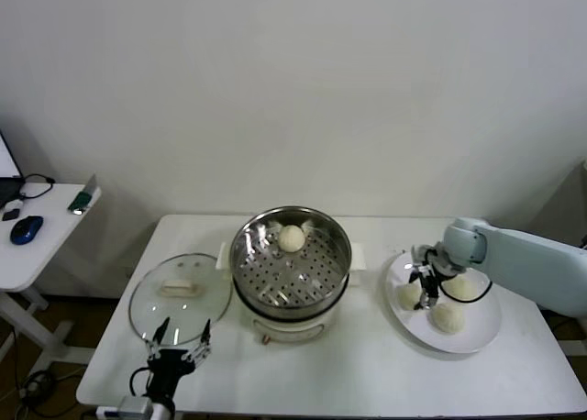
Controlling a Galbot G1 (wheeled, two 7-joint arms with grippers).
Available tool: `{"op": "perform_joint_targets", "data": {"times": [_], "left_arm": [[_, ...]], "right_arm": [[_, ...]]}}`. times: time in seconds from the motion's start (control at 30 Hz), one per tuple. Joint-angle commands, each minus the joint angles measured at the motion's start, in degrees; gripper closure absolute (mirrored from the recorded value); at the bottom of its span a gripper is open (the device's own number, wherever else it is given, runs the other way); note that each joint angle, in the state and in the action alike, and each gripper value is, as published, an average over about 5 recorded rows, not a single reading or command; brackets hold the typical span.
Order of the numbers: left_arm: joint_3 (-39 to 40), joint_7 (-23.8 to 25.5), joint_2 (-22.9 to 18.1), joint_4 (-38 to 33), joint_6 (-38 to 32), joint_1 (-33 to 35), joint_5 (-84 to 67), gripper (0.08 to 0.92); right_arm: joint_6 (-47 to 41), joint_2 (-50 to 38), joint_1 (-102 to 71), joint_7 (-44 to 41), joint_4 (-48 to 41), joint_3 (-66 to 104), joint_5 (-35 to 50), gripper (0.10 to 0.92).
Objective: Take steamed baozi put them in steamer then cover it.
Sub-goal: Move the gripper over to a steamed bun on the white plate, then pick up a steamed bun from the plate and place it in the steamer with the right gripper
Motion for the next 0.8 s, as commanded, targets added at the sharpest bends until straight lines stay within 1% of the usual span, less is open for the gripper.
{"op": "perform_joint_targets", "data": {"times": [0.03,0.23,0.43,0.63,0.8], "left_arm": [[0.0,-0.1,-0.1,0.0,0.1,0.0,0.0,0.177],[0.0,-0.1,-0.1,-0.2,0.1,-0.1,0.1,0.177],[0.0,-0.1,0.0,-0.4,0.1,-0.2,-0.1,0.177],[0.3,-0.1,0.2,-0.4,0.1,-0.6,-0.1,0.177],[0.7,-0.1,0.2,-0.7,0.3,-0.8,-0.1,0.177]], "right_arm": [[-0.2,0.5,0.2,-0.8,-0.7,0.1,0.6,0.339],[0.6,-0.3,7.5,-2.3,0.7,-4.2,3.4,0.367],[2.1,0.9,25.6,-5.1,4.0,-16.5,10.8,0.371],[1.7,5.9,41.8,-7.3,8.8,-24.3,18.4,0.367],[-2.6,11.6,48.0,-5.0,13.5,-21.3,28.5,0.365]]}}
